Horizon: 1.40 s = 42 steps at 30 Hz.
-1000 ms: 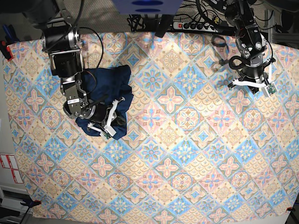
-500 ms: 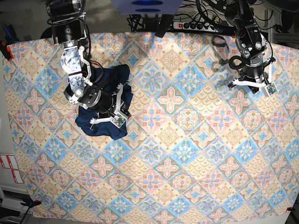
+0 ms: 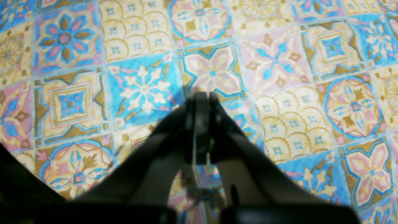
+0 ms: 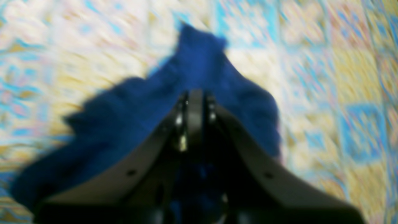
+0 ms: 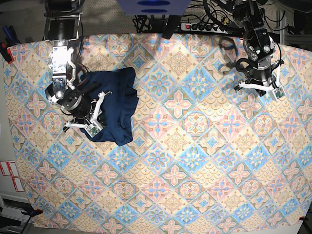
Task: Fold the T-shirt properly
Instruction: 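Pull the bundle further with the right gripper and flatten it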
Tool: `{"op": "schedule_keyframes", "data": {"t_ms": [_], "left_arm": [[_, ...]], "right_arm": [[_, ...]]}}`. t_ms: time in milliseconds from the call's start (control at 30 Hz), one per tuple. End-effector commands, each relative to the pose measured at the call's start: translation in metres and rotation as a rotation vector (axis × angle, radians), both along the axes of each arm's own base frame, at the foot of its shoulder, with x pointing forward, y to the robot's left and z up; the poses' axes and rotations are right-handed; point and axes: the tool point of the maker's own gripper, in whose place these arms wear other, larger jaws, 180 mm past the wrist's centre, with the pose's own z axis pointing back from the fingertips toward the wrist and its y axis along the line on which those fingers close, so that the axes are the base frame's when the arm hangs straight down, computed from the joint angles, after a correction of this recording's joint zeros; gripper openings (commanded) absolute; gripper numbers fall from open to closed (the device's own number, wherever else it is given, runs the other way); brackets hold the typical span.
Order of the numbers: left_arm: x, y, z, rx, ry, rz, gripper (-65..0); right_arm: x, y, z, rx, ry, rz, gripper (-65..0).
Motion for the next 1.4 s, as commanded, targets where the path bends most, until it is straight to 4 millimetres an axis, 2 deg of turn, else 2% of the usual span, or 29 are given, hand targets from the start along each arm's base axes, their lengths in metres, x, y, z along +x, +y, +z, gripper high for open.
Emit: {"op": "schedule_keyframes", "data": {"t_ms": [0,100,233,333,433,500,633,900,1000,1067,1133,1267,1367], "left_arm": [[0.005,0.003,0.011,0.026,-0.036,-0.002,-65.0],[0.005,0.003,0.011,0.026,-0.036,-0.002,-65.0],[0.005,0.002,0.011,0.024,-0.036,-0.001,-65.0],[0.005,0.002,0.011,0.024,-0.036,-0.001,-65.0],[0.005,0.002,0.011,0.024,-0.036,-0.001,-65.0],[0.005,0.002,0.011,0.024,-0.036,-0.001,-65.0],[0.004,0.002,0.01,0.024,-0.033,-0.001,-65.0],[0.002,0.004,0.009,0.026,-0.03,0.001,-65.0],[0.002,0.003,0.009,0.025,-0.03,0.0,-65.0],[0.004,0.002,0.01,0.024,-0.033,-0.001,-65.0],[0.004,0.002,0.01,0.024,-0.033,-0.001,-65.0],[0.003,0.004,0.01,0.028,-0.033,0.002,-65.0],[0.003,0.006,0.011,0.032,-0.031,0.002,-65.0]], "right_arm": [[0.007,-0.002,0.012,0.016,-0.044,0.003,-63.6],[-0.001,-0.003,-0.003,0.017,0.0,0.001,-63.6],[-0.016,0.0,-0.034,0.03,0.096,0.002,-63.6],[-0.028,0.018,-0.05,0.036,0.145,0.053,-63.6],[-0.034,0.051,-0.052,0.082,0.146,0.111,-63.6],[-0.035,0.065,-0.052,0.105,0.147,0.125,-63.6],[-0.038,0.075,-0.056,0.127,0.163,0.126,-63.6],[-0.029,0.075,-0.041,0.125,0.115,0.129,-63.6],[-0.034,0.072,-0.052,0.121,0.149,0.124,-63.6],[-0.041,0.068,-0.068,0.123,0.199,0.11,-63.6],[-0.028,0.066,-0.068,0.135,0.188,0.105,-63.6],[-0.028,0.045,-0.09,0.128,0.247,0.074,-63.6],[-0.019,0.031,-0.096,0.133,0.253,0.052,-63.6]]}}
